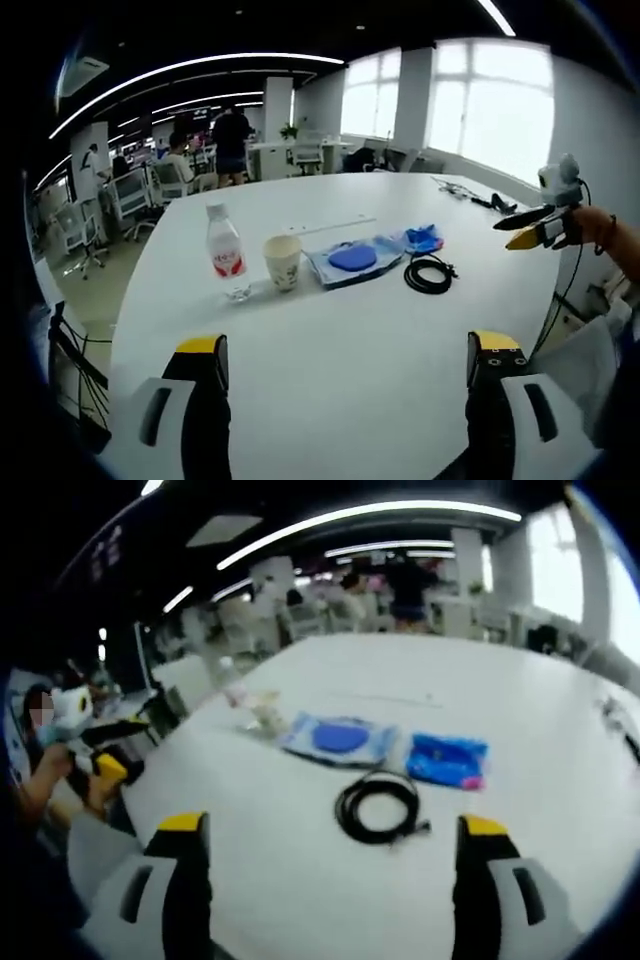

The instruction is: Arrange the tabletop items into an orderly group along one side of the table until the central work area is clear of visible clutter.

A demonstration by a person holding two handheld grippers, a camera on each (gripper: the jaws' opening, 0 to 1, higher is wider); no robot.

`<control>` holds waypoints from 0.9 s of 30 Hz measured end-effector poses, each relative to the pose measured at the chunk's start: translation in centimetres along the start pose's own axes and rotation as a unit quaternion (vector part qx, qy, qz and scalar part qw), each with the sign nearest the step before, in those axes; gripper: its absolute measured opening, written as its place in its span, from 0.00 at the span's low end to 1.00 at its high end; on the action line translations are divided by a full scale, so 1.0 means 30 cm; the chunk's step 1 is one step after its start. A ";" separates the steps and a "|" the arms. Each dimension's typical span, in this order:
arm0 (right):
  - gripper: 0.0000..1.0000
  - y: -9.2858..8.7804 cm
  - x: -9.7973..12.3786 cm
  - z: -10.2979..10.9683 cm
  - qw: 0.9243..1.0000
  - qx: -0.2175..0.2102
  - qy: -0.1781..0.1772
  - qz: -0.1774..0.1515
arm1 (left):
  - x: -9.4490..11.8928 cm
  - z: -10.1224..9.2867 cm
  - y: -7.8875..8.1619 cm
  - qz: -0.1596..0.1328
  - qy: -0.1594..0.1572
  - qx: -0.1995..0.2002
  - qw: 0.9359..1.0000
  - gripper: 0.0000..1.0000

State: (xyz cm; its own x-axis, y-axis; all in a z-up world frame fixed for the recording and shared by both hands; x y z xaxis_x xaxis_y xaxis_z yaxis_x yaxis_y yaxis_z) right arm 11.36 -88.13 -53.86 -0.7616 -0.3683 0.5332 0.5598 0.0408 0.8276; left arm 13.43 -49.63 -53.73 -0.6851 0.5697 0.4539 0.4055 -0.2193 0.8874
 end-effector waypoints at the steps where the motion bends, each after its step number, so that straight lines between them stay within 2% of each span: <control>1: 1.00 -0.004 0.009 0.004 1.000 0.001 0.000 0.000 | 0.007 -0.005 -0.002 0.001 0.000 -0.003 1.000 1.00; 13: 1.00 -0.063 0.147 0.060 1.000 0.012 -0.005 -0.021 | 0.093 -0.043 -0.024 0.003 0.001 -0.006 1.000 1.00; 19: 1.00 -0.110 0.182 0.070 0.999 0.021 -0.015 -0.025 | 0.133 -0.050 -0.038 0.004 0.006 -0.008 1.000 1.00; 27: 1.00 -0.176 0.216 0.087 0.999 0.011 -0.018 -0.032 | 0.169 -0.066 -0.070 0.003 0.013 -0.001 1.000 0.99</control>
State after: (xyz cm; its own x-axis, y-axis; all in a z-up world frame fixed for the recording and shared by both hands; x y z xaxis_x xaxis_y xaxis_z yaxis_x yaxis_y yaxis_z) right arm 2.61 -88.30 -54.31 -0.8072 -0.3367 0.4848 0.5025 0.0391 0.8637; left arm 7.90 -47.86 -53.12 -0.6983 0.5479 0.4607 0.4083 -0.2237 0.8850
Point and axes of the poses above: the point that each gripper's makers call its tool centre point, and the gripper's own axes: x roughly backward along the fingers, z roughly to its left, y roughly out of its top, the point moved 9 cm from there along x, roughly backward along the fingers, and after that the axes turned 3 degrees about -z, right-handed, at the moved point
